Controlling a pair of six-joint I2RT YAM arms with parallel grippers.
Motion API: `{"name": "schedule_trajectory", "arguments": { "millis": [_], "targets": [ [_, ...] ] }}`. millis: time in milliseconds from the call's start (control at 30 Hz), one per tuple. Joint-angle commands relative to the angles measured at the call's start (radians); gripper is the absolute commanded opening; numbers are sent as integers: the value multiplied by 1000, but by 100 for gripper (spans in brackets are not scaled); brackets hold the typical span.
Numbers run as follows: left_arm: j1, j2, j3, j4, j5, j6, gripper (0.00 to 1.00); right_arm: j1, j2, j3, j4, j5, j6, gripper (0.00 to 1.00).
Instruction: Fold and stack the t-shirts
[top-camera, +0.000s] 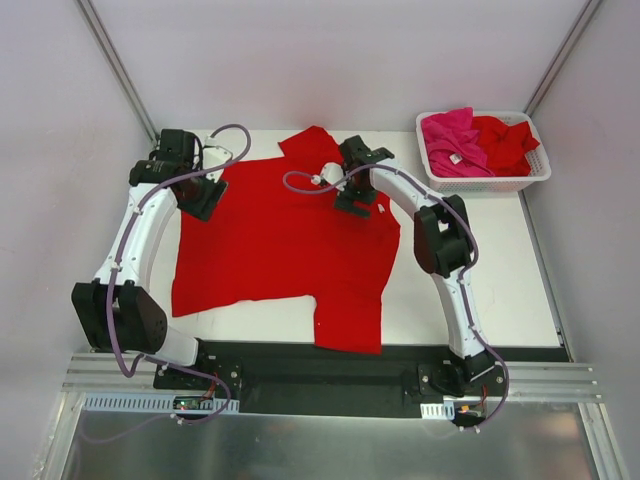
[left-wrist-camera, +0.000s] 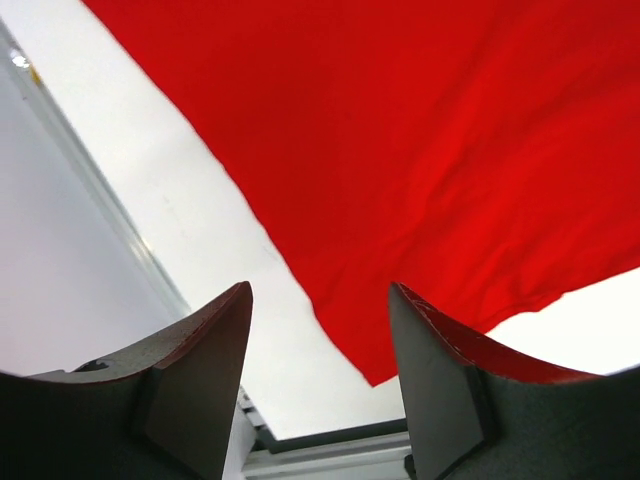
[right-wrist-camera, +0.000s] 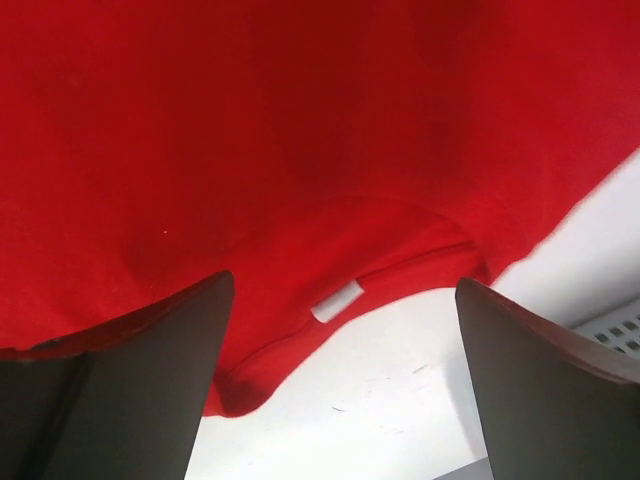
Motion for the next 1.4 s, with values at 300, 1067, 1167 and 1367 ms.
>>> {"name": "schedule_trajectory", "arguments": {
  "millis": [300, 1067, 1167, 1367],
  "targets": [
    [-1, -6, 20, -50, -133, 122, 57, -39, 90, 14, -154, 16, -119, 96],
    [-52, 138, 188, -71, -101, 134, 61, -128, -148, 94, -518, 38, -117, 96],
    [-90, 237, 349, -115, -83, 145, 60, -91, -224, 219, -549, 73, -119, 96],
    [-182, 487, 582, -134, -43, 208, 59, -62, -415, 12, -346, 122, -110, 96]
  ]
}}
